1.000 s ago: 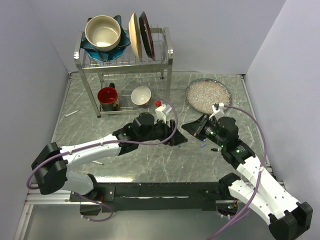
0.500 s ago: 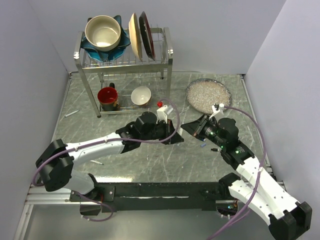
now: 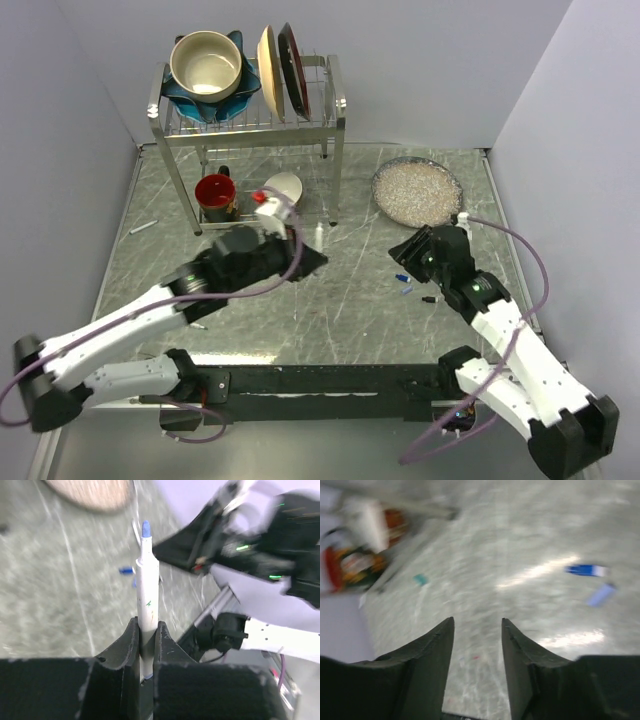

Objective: Insert the pens into the pen caps

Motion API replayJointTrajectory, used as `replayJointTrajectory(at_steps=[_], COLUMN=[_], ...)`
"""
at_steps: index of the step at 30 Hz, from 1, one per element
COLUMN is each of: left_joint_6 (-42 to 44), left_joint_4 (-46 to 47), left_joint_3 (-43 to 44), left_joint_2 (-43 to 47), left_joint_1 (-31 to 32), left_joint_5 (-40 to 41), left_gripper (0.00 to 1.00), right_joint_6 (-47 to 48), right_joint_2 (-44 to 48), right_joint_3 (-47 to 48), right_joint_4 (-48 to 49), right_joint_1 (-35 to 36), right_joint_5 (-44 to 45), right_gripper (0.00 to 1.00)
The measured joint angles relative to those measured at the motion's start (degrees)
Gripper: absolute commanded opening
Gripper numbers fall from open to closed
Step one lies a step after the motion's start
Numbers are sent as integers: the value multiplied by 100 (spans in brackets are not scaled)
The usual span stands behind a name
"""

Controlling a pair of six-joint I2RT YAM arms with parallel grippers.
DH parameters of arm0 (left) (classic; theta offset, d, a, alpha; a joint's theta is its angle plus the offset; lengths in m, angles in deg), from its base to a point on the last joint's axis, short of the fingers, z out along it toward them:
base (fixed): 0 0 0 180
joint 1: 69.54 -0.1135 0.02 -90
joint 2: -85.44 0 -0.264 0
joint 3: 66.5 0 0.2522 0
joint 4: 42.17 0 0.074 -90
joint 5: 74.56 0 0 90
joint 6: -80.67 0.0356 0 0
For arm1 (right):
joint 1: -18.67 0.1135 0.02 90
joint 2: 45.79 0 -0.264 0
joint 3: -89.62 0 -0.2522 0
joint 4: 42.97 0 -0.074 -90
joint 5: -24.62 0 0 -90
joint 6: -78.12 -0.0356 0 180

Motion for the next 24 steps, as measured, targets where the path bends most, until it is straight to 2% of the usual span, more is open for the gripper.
replayJointTrajectory(at_steps=[7,13,24], left_joint_6=[734,1058,1134], left_joint_4=[-940,-1298,-1388], left_joint_3=[219,-199,-293], left_joint_2=[1213,2142,2533], left_joint_1=[0,0,0], left_joint_5=[813,1419,1871], left_gripper=[1,1,1], right_joint_6=[-428,-763,-1062], right_joint_2=[-1049,-1679,-2841], right_joint_3=[-74,-195,-186], right_joint_4=[-601,-680,-761], right_joint_1=[-595,-656,-717], right_joint_5=[195,341,516], right_gripper=[43,42,38])
